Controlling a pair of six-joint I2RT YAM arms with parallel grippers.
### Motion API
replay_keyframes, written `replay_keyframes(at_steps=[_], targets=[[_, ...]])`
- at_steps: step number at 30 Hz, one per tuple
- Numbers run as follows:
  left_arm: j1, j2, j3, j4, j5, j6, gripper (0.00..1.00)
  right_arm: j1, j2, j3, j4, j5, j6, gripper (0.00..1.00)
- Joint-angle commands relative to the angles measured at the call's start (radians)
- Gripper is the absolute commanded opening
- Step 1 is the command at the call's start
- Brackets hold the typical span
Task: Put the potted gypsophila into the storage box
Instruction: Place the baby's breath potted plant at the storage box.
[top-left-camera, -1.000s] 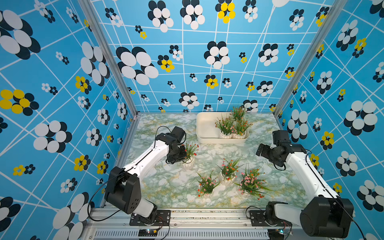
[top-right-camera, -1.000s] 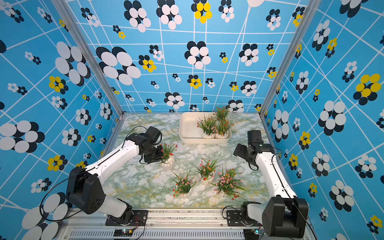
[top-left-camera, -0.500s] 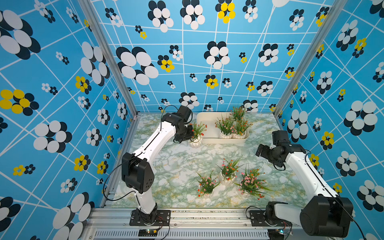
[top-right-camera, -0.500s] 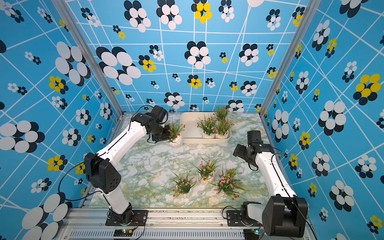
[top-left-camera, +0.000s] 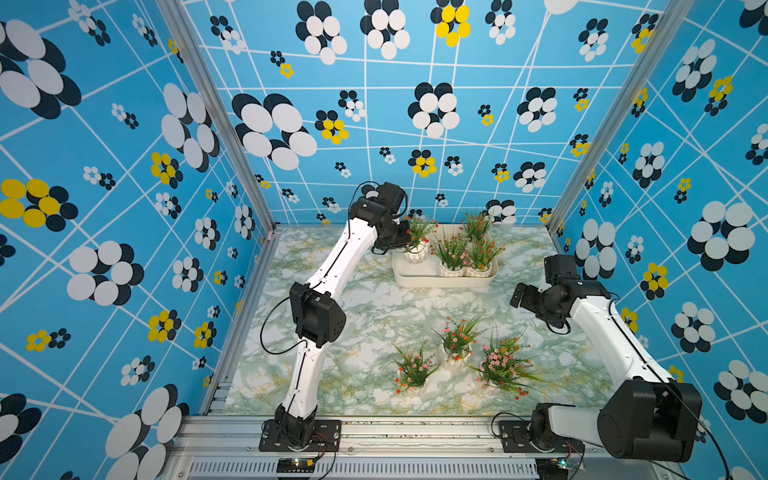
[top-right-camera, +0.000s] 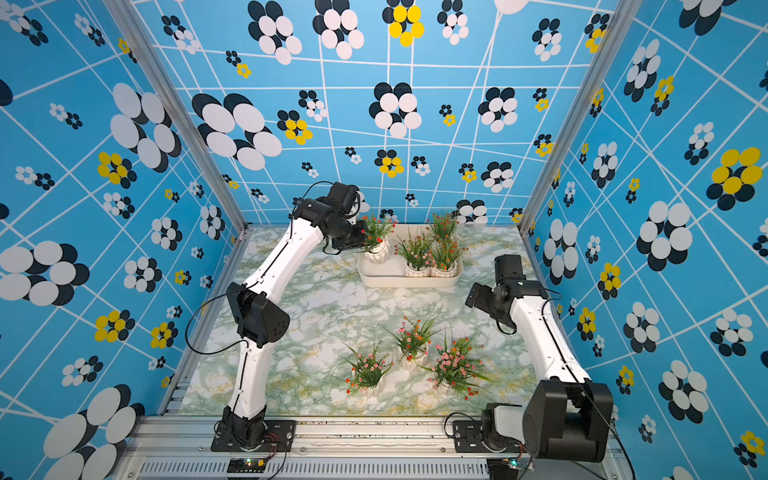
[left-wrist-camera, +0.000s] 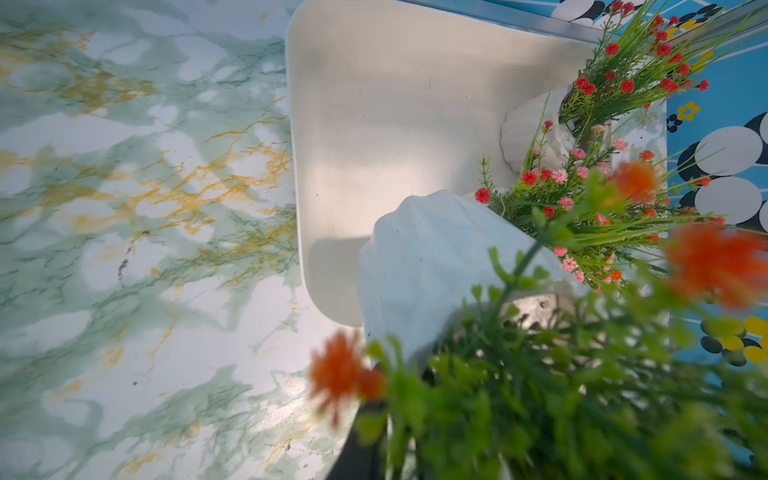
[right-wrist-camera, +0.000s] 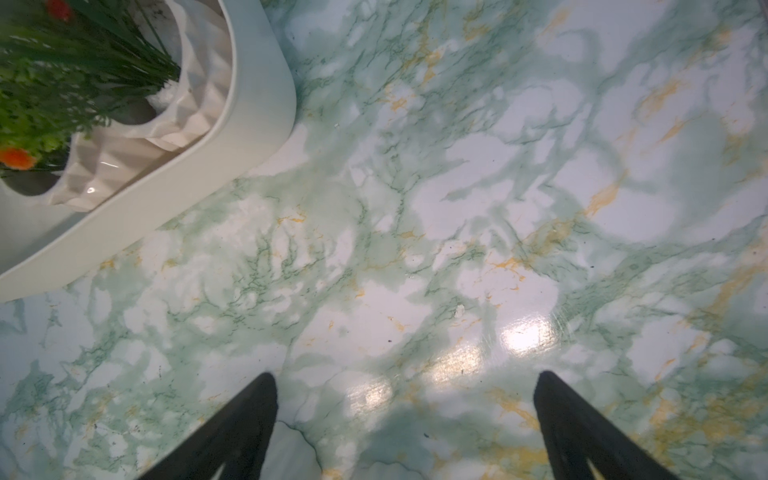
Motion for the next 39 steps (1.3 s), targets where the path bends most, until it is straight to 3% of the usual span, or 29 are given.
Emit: replay_keyframes(at_steps=[1,5,14,39], targets=[[-0.009,0.071,0.121,-0.016,0.039,0.03,0.0,-0.007,0.012,0.027,-0.017,-0.018,-0.015,0.99],[-0.009,0.149,0.188,-0.02,0.049,0.039,0.0,-0.008,0.018,0.028,-0.018,-0.018,-0.022,0.99],[-0.007,0.211,0.185,-0.061,-0.001,0.093,0.0,-0.01,0.048,0.026,-0.006,-0.024,-0.027,0.99],[-0.049,0.314,0.185,0.048,0.078,0.021,0.0,-0.01,0.097,0.003,0.031,-0.04,-0.016,0.99]])
